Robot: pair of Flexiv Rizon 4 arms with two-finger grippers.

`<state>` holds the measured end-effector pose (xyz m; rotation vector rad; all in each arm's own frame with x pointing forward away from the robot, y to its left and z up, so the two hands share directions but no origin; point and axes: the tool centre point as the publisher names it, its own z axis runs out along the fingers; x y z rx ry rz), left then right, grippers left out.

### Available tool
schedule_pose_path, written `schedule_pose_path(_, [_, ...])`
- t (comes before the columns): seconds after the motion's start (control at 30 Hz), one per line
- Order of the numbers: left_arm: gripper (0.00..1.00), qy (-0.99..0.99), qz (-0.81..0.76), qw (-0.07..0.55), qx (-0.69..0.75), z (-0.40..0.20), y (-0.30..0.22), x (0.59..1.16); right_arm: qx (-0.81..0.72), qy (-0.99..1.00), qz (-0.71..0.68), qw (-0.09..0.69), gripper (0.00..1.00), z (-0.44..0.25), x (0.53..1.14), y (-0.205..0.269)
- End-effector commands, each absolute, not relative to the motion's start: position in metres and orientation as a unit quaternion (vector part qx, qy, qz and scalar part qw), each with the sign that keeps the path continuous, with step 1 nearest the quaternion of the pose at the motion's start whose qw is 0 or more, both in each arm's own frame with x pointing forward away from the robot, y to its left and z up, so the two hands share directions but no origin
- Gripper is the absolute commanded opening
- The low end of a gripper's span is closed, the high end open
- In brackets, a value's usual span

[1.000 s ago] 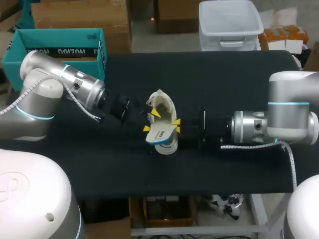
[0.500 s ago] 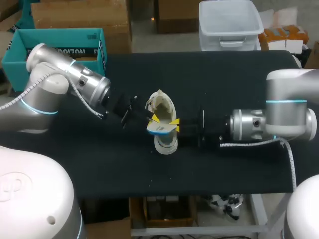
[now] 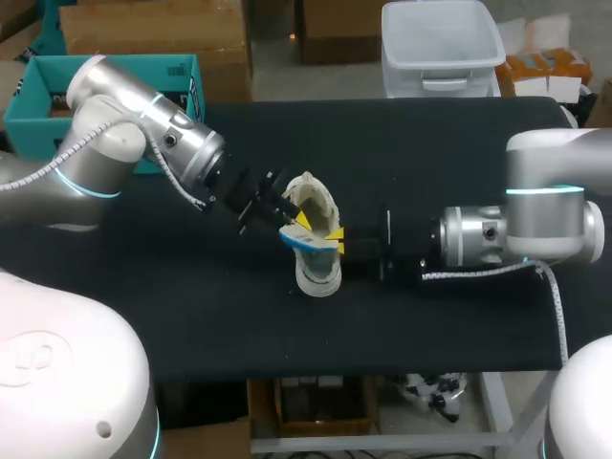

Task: Open the shoe tongue, take the insole out of the shoe, put the insole back into the shoe, and pack the shoe into the shoebox

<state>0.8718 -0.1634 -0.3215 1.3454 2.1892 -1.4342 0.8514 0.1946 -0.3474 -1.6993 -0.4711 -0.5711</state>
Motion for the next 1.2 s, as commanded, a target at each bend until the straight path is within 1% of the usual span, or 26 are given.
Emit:
schedule_pose_path(0.03, [0.00, 0.741, -0.482, 0.096, 0.459, -0.328, -0.169, 0.876, -0.733, -0.205, -0.245, 0.601, 0.00, -0.346, 0.853, 0.202])
schedule_pose_path(0.43, [0.00, 0.743, -0.468, 0.090, 0.471, -0.340, -0.166, 0.879, -0.736, -0.202, -0.244, 0.598, 0.00, -0.347, 0.856, 0.202])
schedule_pose_path(0.47, [0.00, 0.743, -0.468, 0.090, 0.469, -0.340, -0.166, 0.879, -0.736, -0.202, -0.244, 0.598, 0.05, -0.347, 0.856, 0.202])
schedule_pose_path(0.5, [0.00, 0.744, -0.470, 0.090, 0.467, -0.340, -0.166, 0.880, -0.737, -0.201, -0.243, 0.598, 0.20, -0.346, 0.856, 0.202])
schedule_pose_path(0.53, [0.00, 0.744, -0.471, 0.090, 0.465, -0.340, -0.166, 0.881, -0.737, -0.202, -0.242, 0.598, 0.26, -0.346, 0.855, 0.202])
schedule_pose_path(0.67, [0.00, 0.744, -0.474, 0.091, 0.462, -0.340, -0.165, 0.881, -0.743, -0.195, -0.237, 0.594, 0.32, -0.341, 0.848, 0.201])
schedule_pose_path(0.73, [0.00, 0.745, -0.474, 0.092, 0.460, -0.339, -0.165, 0.881, -0.747, -0.193, -0.237, 0.591, 0.39, -0.340, 0.843, 0.200])
schedule_pose_path(0.77, [0.00, 0.745, -0.474, 0.092, 0.460, -0.339, -0.165, 0.881, -0.748, -0.191, -0.238, 0.589, 0.39, -0.339, 0.840, 0.199])
schedule_pose_path(0.9, [0.00, 0.746, -0.475, 0.092, 0.458, -0.339, -0.167, 0.881, -0.750, -0.191, -0.244, 0.585, 0.32, -0.335, 0.833, 0.195])
schedule_pose_path(0.97, [0.00, 0.747, -0.474, 0.091, 0.457, -0.339, -0.168, 0.881, -0.750, -0.190, -0.244, 0.584, 0.30, -0.335, 0.831, 0.194])
schedule_pose_path(1.1, [0.00, 0.750, -0.472, 0.092, 0.454, -0.338, -0.170, 0.881, -0.752, -0.187, -0.246, 0.582, 0.35, -0.336, 0.826, 0.190])
schedule_pose_path(1.2, [0.00, 0.752, -0.470, 0.093, 0.452, -0.337, -0.170, 0.881, -0.752, -0.186, -0.247, 0.582, 0.35, -0.336, 0.822, 0.188])
